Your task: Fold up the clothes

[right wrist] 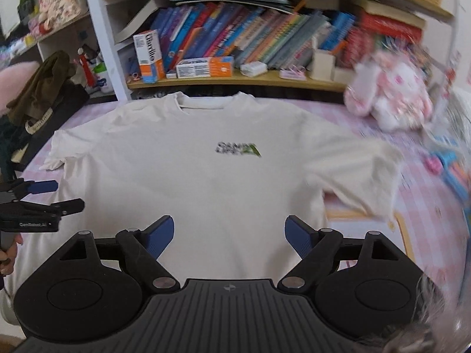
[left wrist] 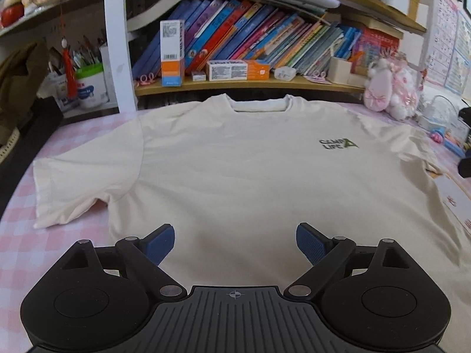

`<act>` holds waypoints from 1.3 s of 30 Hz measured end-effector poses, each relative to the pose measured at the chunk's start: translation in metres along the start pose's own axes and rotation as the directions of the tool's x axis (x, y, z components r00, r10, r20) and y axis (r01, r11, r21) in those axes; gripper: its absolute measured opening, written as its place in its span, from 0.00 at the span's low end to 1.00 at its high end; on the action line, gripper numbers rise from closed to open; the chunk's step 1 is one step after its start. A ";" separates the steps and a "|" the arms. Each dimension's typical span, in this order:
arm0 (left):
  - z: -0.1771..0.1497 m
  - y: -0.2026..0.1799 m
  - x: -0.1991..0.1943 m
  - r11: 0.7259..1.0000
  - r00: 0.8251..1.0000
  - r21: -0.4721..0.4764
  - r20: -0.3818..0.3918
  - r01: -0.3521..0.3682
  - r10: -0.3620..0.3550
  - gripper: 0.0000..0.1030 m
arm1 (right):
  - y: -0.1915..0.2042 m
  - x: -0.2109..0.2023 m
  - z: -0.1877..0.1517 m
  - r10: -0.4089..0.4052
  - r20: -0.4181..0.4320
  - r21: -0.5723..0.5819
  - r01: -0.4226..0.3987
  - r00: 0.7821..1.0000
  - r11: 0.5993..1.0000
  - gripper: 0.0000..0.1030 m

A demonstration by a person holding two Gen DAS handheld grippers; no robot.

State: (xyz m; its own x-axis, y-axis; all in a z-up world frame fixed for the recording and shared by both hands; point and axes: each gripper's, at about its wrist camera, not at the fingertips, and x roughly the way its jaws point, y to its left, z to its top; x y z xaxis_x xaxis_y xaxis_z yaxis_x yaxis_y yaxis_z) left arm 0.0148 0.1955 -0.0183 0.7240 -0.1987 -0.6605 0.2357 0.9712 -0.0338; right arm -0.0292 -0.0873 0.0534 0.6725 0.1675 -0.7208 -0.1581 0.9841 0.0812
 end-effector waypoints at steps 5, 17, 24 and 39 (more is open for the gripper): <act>-0.002 0.002 0.028 1.000 1.000 -0.003 -0.022 -0.006 0.006 0.89 | 0.017 0.047 0.040 0.018 -0.004 -0.052 -0.018 1.000 0.998 0.79; -0.027 -0.012 0.039 0.998 0.998 0.021 0.026 -0.064 0.064 1.00 | 0.011 0.211 0.157 0.132 -0.057 -0.038 -0.135 0.990 0.990 0.26; -0.025 -0.013 0.037 0.998 0.997 0.018 0.031 -0.066 0.065 1.00 | 0.016 0.297 0.192 0.116 -0.132 -0.045 -0.123 0.984 0.991 0.21; -0.027 -0.014 0.036 0.998 0.997 0.012 0.032 -0.068 0.068 1.00 | -0.011 0.346 0.222 0.115 -0.068 -0.020 -0.117 0.991 0.993 0.18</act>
State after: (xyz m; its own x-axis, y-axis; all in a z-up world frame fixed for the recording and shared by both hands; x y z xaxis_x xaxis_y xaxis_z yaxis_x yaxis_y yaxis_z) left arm 0.0195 0.1782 -0.0619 0.7587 -0.1367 -0.6370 0.1937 0.9809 0.0202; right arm 0.3655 -0.0266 -0.0436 0.5994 0.2754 -0.7516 -0.2498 0.9564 0.1512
